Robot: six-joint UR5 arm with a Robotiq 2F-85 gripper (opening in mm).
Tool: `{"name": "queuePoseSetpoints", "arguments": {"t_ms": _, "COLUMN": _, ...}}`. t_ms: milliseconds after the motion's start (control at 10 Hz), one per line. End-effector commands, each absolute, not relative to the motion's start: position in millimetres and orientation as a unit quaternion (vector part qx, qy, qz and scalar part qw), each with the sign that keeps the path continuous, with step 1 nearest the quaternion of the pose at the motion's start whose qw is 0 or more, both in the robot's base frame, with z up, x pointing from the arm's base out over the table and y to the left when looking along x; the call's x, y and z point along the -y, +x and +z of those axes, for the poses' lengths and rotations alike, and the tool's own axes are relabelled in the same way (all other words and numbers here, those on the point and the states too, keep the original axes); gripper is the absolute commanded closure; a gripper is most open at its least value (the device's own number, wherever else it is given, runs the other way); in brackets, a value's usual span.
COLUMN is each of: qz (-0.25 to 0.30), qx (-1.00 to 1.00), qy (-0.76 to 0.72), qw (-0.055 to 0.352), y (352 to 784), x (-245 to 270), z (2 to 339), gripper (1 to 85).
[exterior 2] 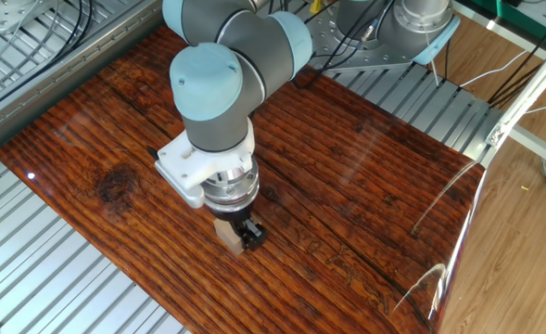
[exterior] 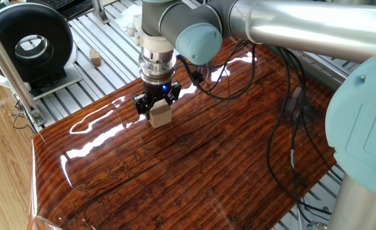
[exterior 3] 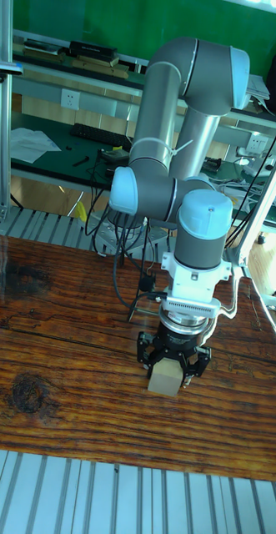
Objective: Hold a small block with the gripper and sweep it from left to right on the table
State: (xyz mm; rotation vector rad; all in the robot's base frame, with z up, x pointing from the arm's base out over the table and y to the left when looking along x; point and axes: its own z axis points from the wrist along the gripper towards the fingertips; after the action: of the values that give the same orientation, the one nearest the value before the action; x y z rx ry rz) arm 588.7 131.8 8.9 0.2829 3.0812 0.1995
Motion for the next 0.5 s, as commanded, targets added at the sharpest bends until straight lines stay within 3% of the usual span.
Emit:
{"name": "queuePoseSetpoints", "arguments": {"t_ms": 0, "qz": 0.069, "qx": -0.992, "qy": 0.1, "qw": 0.022, "y": 591.5, "x": -142.0, "z": 10.1, "gripper": 84.7}}
{"name": "queuePoseSetpoints", "arguments": {"t_ms": 400, "qz": 0.065, "qx": -0.992, "qy": 0.106, "qw": 0.023, "y": 593.3, "x": -147.9, "z": 9.4, "gripper": 84.7}}
